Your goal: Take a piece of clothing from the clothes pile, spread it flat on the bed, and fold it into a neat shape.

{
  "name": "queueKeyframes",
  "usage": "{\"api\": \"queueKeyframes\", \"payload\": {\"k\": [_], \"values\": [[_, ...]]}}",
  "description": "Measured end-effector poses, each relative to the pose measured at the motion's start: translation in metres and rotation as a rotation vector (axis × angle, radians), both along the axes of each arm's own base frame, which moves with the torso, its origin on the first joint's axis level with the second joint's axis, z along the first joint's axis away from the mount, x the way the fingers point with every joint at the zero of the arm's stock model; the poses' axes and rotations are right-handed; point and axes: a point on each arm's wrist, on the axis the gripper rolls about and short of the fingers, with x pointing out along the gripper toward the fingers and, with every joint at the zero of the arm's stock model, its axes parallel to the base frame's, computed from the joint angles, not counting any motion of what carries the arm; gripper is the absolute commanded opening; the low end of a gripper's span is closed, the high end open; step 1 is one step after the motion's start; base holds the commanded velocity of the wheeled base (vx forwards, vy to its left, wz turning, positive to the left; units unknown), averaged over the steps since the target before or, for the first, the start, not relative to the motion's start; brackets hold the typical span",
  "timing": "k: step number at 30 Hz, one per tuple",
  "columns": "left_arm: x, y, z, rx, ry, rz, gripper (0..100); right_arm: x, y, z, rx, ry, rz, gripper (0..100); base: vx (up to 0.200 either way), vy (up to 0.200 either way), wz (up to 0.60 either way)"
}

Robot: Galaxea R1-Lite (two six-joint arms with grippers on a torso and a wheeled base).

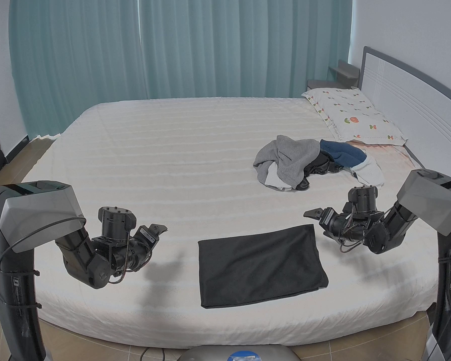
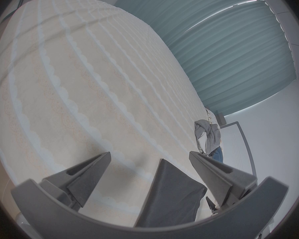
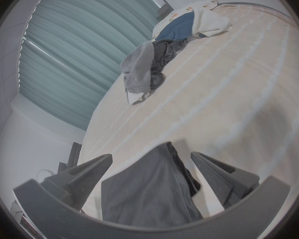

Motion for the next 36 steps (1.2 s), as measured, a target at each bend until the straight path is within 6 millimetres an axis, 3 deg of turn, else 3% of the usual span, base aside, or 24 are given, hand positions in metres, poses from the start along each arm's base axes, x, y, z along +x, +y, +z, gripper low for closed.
{"api": "queueKeyframes", "payload": {"k": [8, 15, 29, 30, 36], "values": [[0.000, 0.000, 0.000, 0.000, 0.000, 0.000, 100, -0.054, -0.007, -0.007, 0.007, 0.067, 0.038, 100, 0.000, 0.000, 0.00], [0.000, 0.000, 0.000, 0.001, 0.002, -0.001, 100, -0.081, -0.010, -0.020, 0.007, 0.081, 0.079, 100, 0.000, 0.000, 0.00], [-0.001, 0.000, -0.001, 0.003, 0.004, -0.004, 100, -0.095, -0.010, -0.035, -0.063, 0.120, 0.133, 100, 0.000, 0.000, 0.00], [-0.001, 0.000, -0.001, 0.003, 0.004, -0.003, 100, -0.096, -0.010, -0.036, -0.070, 0.121, 0.135, 0, 0.000, 0.000, 0.00], [-0.001, 0.000, -0.001, 0.003, 0.004, -0.004, 100, -0.098, -0.009, -0.041, -0.103, 0.128, 0.155, 0, 0.000, 0.000, 0.00]]}}
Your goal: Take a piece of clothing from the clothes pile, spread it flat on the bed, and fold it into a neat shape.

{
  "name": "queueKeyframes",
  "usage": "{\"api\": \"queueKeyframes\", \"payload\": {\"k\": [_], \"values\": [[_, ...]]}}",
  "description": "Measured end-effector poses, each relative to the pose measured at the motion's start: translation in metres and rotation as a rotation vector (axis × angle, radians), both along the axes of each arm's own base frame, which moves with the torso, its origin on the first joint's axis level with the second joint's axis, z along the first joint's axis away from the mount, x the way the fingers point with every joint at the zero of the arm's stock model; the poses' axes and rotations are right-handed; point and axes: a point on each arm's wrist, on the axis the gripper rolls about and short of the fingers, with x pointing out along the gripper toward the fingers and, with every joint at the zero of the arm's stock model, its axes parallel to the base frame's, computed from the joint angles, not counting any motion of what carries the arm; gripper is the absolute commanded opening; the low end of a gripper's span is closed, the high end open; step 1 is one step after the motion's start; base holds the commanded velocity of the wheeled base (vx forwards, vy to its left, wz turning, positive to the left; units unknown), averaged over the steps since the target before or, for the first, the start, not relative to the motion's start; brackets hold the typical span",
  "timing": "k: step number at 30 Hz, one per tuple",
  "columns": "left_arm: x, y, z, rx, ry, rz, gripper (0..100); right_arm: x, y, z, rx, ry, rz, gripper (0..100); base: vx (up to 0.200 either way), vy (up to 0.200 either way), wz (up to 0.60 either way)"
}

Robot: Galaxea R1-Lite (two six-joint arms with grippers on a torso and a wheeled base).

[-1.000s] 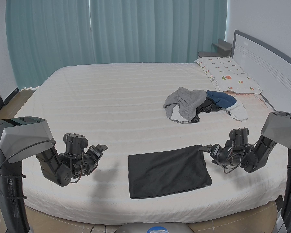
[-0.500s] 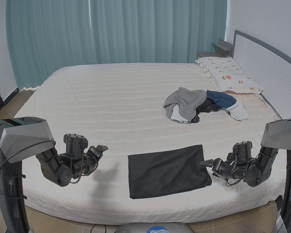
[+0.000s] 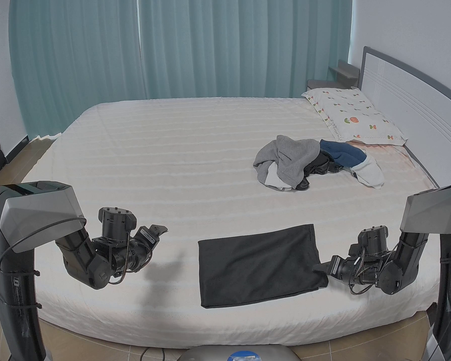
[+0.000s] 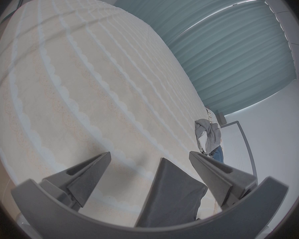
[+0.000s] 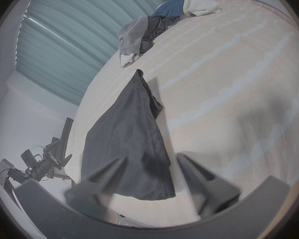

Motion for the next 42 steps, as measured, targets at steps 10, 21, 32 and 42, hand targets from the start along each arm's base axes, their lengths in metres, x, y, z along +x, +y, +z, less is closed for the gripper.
{"api": "queueKeyframes", "payload": {"k": [10, 21, 32, 42], "values": [[0.000, 0.000, 0.000, -0.001, 0.000, 0.001, 100, -0.011, -0.001, -0.002, -0.028, 0.029, 0.004, 0, 0.000, 0.000, 0.00], [0.000, 0.000, 0.000, 0.000, -0.001, 0.001, 100, -0.016, -0.008, 0.001, -0.039, 0.028, 0.000, 0, 0.000, 0.000, 0.00], [0.000, 0.000, 0.000, 0.000, -0.001, 0.000, 100, -0.016, -0.009, 0.001, -0.044, 0.024, 0.009, 100, 0.000, 0.000, 0.00], [0.000, 0.000, 0.000, 0.000, -0.001, 0.000, 100, 0.015, -0.011, 0.011, 0.009, -0.068, -0.027, 100, 0.000, 0.000, 0.00]]}}
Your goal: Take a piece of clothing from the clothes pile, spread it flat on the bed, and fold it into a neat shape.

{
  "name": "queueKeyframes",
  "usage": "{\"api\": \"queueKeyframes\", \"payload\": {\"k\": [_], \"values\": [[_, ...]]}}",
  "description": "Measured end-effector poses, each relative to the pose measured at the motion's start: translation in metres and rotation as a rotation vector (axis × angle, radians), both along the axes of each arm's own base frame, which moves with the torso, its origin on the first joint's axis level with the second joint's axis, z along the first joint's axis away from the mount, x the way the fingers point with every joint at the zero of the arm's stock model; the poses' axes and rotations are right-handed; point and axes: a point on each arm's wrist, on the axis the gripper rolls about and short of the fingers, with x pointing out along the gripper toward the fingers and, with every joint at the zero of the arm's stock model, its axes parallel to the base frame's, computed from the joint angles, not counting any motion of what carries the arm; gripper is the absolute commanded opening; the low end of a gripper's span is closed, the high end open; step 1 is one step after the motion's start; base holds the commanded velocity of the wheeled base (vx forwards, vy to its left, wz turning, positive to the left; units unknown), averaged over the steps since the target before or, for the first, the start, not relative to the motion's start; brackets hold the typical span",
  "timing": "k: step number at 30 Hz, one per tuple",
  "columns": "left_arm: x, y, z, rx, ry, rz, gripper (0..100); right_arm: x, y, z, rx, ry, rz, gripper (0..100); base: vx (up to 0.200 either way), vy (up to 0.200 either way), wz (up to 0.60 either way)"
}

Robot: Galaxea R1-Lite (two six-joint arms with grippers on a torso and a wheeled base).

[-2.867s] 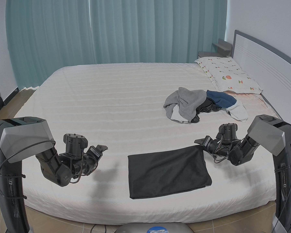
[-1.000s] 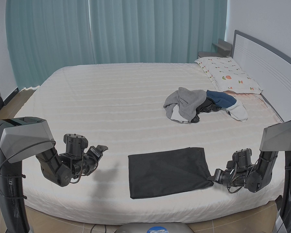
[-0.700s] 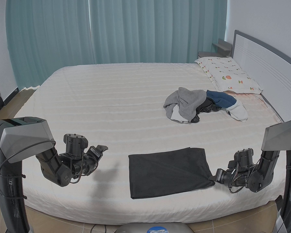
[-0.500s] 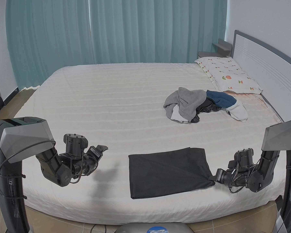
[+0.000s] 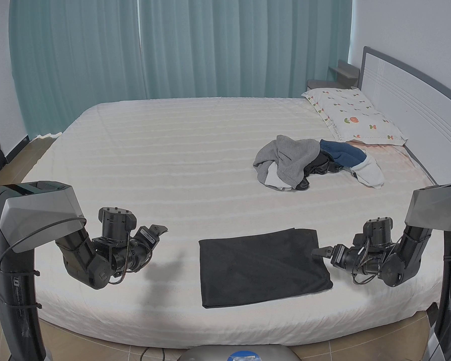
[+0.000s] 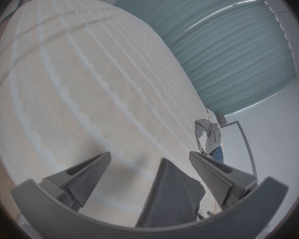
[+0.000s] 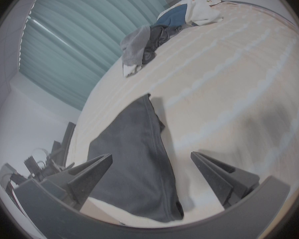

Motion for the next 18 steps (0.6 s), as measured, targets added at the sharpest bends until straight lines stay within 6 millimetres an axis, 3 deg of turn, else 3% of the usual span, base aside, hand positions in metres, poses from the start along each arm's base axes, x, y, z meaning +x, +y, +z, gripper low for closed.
{"api": "queueKeyframes", "payload": {"k": [12, 18], "values": [[0.000, -0.001, -0.001, 0.001, 0.002, 0.000, 100, 0.072, 0.010, 0.010, 0.103, -0.146, -0.053, 100, 0.000, 0.000, 0.00], [0.000, -0.001, -0.001, 0.001, 0.002, 0.000, 100, 0.095, 0.016, -0.006, 0.101, -0.147, -0.058, 100, 0.000, 0.000, 0.00]]}}
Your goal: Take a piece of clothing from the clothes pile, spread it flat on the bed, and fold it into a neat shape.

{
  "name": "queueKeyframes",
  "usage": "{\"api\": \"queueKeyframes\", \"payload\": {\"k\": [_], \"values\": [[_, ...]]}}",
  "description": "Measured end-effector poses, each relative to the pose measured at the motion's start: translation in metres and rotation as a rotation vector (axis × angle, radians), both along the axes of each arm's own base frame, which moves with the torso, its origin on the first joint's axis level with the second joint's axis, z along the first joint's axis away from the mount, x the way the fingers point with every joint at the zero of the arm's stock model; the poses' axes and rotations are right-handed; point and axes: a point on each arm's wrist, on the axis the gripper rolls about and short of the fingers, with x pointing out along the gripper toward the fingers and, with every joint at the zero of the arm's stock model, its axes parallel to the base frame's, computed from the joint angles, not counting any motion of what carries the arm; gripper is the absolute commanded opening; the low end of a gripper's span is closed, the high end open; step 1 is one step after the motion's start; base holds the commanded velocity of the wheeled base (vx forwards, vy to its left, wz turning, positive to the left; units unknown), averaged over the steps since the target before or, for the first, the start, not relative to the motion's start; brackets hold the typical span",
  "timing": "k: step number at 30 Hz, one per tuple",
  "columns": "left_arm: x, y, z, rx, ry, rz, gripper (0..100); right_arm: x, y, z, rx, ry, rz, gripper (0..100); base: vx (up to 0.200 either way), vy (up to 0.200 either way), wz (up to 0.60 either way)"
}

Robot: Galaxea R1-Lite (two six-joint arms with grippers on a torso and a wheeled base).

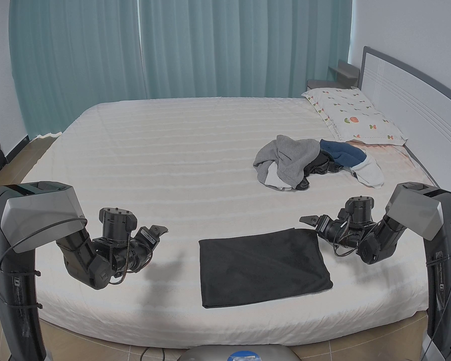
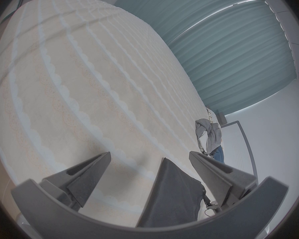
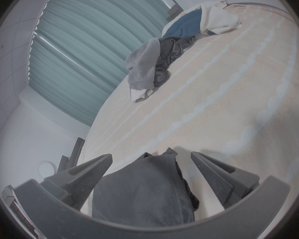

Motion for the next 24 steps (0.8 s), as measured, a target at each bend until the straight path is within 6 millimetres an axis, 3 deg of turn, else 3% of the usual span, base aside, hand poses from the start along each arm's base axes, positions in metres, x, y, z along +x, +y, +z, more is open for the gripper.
{"api": "queueKeyframes", "payload": {"k": [5, 6, 24], "values": [[0.000, 0.000, 0.000, 0.000, 0.000, 0.000, 100, 0.006, 0.002, -0.008, 0.002, -0.004, 0.000, 100, 0.000, 0.000, 0.00], [0.000, 0.000, 0.000, 0.000, 0.000, 0.000, 100, 0.007, 0.003, -0.010, 0.002, -0.004, 0.001, 0, 0.000, 0.000, 0.00], [0.000, 0.000, -0.001, 0.002, 0.001, 0.000, 100, 0.014, 0.000, -0.018, -0.008, -0.008, -0.042, 0, 0.000, 0.000, 0.00]]}}
